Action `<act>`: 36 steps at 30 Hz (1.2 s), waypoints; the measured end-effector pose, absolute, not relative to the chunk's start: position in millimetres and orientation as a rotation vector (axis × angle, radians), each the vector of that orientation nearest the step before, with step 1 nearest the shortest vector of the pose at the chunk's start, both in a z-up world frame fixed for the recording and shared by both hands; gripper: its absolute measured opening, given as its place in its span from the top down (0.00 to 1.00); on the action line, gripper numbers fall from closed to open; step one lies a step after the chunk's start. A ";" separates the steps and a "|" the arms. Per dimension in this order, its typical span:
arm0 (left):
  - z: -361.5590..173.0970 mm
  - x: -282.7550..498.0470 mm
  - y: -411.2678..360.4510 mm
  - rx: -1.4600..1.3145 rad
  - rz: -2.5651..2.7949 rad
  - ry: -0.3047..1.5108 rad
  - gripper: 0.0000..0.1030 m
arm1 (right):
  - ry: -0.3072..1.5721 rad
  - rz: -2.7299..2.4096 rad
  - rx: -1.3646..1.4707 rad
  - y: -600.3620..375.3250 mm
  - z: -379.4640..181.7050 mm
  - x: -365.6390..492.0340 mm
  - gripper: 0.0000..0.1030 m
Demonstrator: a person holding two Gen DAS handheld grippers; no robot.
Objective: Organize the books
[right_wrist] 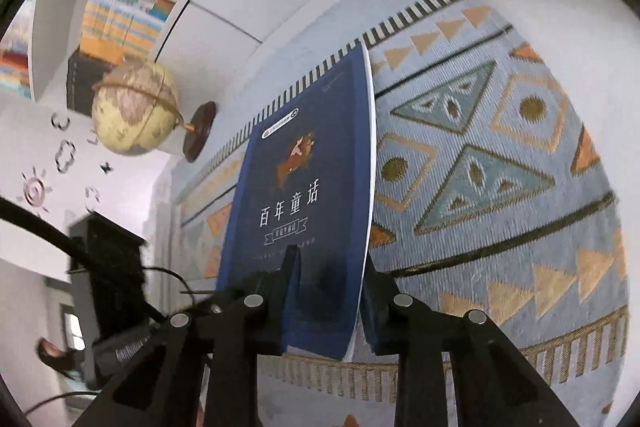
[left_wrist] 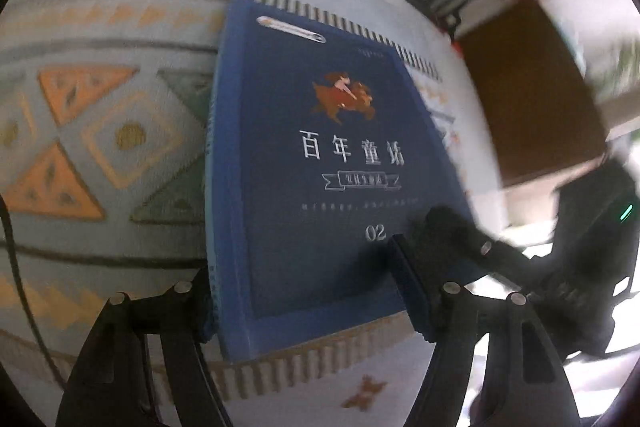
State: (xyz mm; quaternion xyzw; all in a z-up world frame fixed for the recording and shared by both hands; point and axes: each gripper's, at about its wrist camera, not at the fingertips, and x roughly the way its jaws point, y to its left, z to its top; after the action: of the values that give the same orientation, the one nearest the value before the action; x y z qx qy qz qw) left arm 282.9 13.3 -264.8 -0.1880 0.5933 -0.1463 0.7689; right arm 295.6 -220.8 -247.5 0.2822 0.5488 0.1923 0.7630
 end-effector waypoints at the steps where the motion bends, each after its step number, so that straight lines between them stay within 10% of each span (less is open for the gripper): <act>1: -264.0 282.2 10.6 -0.371 -0.321 1.277 0.34 | 1.192 0.414 0.586 -217.4 -246.3 296.4 0.74; 36: -227.0 277.4 -2.0 -0.069 -0.387 1.013 0.34 | 1.122 0.452 0.334 -191.7 -236.2 300.9 0.74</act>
State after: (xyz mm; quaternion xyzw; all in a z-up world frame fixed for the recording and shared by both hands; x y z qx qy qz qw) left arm 277.4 -2.0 -227.0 -0.0328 0.4819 -0.1840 0.8561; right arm 300.9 -191.7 -236.2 0.1565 0.5248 0.2114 0.8095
